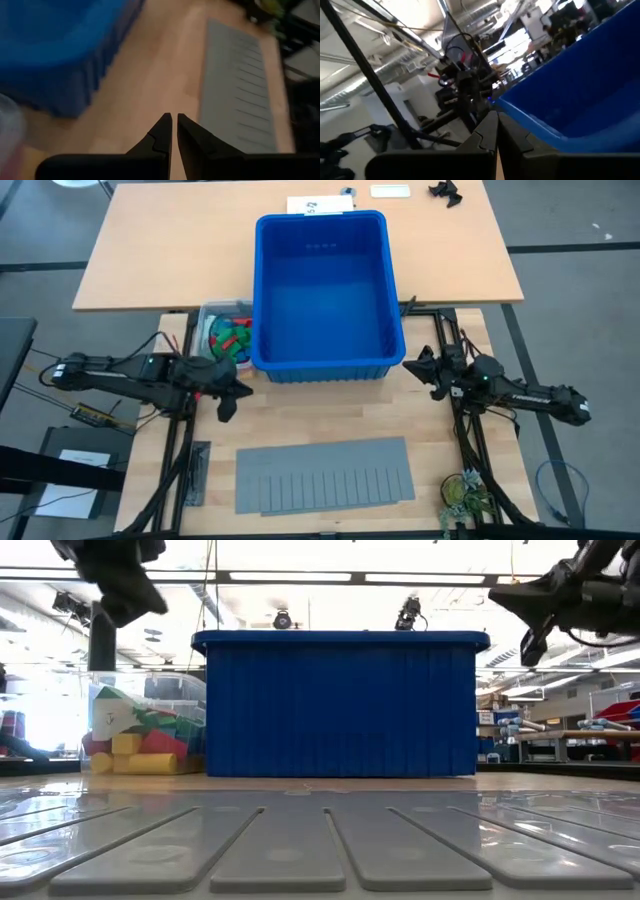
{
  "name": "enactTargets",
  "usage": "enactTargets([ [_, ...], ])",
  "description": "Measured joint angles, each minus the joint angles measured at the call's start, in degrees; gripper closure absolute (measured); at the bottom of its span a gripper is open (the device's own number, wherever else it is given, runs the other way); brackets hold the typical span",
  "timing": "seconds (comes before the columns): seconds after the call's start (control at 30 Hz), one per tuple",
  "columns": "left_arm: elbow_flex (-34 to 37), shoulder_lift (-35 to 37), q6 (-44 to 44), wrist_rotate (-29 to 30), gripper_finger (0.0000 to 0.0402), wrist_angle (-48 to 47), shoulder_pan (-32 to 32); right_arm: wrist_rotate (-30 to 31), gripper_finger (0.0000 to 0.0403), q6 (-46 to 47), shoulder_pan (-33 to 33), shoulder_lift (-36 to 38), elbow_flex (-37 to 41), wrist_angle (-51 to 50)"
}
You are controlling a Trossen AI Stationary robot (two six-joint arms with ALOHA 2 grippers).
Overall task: Sort blocks
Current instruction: Assemble the blue bin using bin divider
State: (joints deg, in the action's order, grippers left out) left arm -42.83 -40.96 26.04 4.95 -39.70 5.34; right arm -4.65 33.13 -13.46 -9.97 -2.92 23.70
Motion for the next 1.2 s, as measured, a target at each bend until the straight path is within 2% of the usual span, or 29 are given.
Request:
enactTargets([
  [0.1, 0.00, 0.58, -0.41, -2.78, 0.0365, -0.04, 0.04, -1.29, 0.0394, -1.31, 1.88, -3.38, -4.72, -0.49],
  [0.23, 0.00, 0.38, -0.10, -4.63, 0.0365, -0.49, 0.02, -4.17, 0.0400, -1.08, 5.71, -10.76, -13.34, -6.68],
  [0.33, 0.00, -0.76, 0.23, -7.22, 0.0365, -0.51, 0.07, -6.22, 0.0401, -0.19, 10.29, -16.93, -20.83, -16.15],
  [0.5, 0.00, -4.12, 1.45, -10.69, 0.0365, -0.45, 0.82, -5.08, 0.0401, 0.46, 20.48, -28.60, -29.23, -30.15],
  [0.7, 0.00, -9.09, 5.33, -13.65, 0.0365, -0.40, 5.92, 1.09, 0.0402, 3.20, 34.65, -42.23, -30.71, -35.54],
  [0.83, 0.00, -12.65, 9.26, -13.92, 0.0365, -0.28, 10.85, 5.29, 0.0402, 3.30, 40.95, -51.24, -30.71, -38.25],
  [1.0, 0.00, -18.69, 12.12, -14.07, 0.0365, 2.05, 16.99, 6.56, 0.0403, 4.14, 45.06, -60.31, -30.71, -37.50],
  [1.2, 0.00, -27.64, 11.58, -14.07, 0.0365, 5.38, 20.95, 6.60, 0.0403, 5.19, 46.16, -66.16, -30.71, -37.65],
])
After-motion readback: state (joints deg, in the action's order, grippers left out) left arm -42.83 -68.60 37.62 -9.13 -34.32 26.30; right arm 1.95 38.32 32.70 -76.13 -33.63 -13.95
